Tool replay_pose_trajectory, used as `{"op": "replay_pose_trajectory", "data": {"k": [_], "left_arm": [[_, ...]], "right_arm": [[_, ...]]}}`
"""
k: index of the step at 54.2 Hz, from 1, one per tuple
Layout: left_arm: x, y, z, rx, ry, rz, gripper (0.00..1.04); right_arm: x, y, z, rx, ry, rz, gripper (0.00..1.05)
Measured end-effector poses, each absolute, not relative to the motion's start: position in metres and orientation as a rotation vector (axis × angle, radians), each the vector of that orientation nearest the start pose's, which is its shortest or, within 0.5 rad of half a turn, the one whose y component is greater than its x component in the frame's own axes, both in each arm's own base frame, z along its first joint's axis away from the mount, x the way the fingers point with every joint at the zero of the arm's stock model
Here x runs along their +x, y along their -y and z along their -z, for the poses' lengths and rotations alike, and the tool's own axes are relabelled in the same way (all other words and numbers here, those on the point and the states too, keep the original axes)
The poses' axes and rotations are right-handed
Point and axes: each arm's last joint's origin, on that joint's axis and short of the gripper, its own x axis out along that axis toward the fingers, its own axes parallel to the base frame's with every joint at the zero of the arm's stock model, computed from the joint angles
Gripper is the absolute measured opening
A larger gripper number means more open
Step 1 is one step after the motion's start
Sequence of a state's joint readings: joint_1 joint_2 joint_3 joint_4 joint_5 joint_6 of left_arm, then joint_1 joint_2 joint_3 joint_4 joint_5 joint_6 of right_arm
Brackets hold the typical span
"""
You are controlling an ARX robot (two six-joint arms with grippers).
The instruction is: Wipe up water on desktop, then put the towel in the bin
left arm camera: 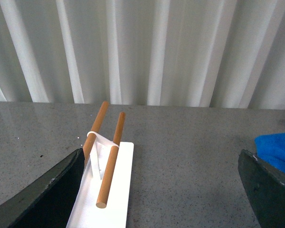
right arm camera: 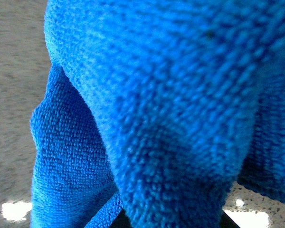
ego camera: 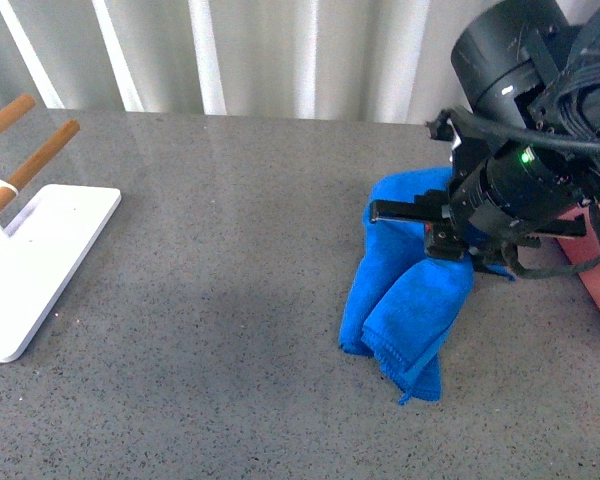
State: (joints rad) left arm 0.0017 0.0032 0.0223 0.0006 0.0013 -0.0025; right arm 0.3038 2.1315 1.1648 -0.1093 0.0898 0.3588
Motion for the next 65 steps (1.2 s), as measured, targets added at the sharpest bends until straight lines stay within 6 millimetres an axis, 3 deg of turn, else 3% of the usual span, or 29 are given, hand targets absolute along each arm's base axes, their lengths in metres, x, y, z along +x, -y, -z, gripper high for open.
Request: {"op": "replay_pose_trajectory", "data": {"k": [13, 26, 40, 53, 60, 65], "left_arm": [[0.096, 0.0, -0.171, -0.002, 0.02, 0.0, 0.98], [0.096, 0.0, -0.171, -0.002, 0.02, -0.001, 0.98], [0.096, 0.0, -0.171, -0.002, 0.02, 0.0, 0.98], [0.096, 0.0, -0.171, -0.002, 0.02, -0.001, 0.98], [0.096, 0.0, -0.171, -0.002, 0.02, -0.001, 0.98], [0.096, 0.0, -0.171, -0.002, 0.02, -0.001, 0.98]], "right_arm": [[0.384, -0.105, -0.048, 0.165, -1.145, -0.003, 0.04], [0.402, -0.086, -0.044, 0.19, -1.131, 0.019, 0.04], [0.435, -0.063, -0.041, 0.162, -1.095, 0.063, 0.04], [0.468, -0.078, -0.042, 0.113, -1.012, -0.002, 0.04], [0.49, -0.1, -0.041, 0.066, -0.958, -0.08, 0.04], [0.494, -0.12, -0.043, 0.086, -0.942, -0.194, 0.04]]}}
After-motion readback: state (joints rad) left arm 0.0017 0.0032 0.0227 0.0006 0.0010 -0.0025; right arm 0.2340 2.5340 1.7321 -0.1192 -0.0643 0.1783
